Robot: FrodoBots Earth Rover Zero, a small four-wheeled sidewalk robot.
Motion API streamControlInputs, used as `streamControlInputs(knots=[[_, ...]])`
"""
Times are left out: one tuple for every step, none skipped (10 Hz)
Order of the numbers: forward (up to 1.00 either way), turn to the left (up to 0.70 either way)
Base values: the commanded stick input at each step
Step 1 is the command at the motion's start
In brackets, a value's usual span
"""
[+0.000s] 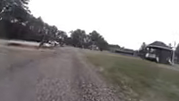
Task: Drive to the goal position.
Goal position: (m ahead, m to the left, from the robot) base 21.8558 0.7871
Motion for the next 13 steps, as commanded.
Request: streamControlInputs(knots=[[0.70, 0.00], [0.70, 0.00], [0.70, 0.00], [0.70, 0.35], [0.70, 0.35], [0.70, 0.35], [0.70, 0.35], [0.70, 0.35], [0.70, 0.35], [0.70, 0.35], [0.70, 0.35], [0.70, 0.35], [0.70, 0.35]])
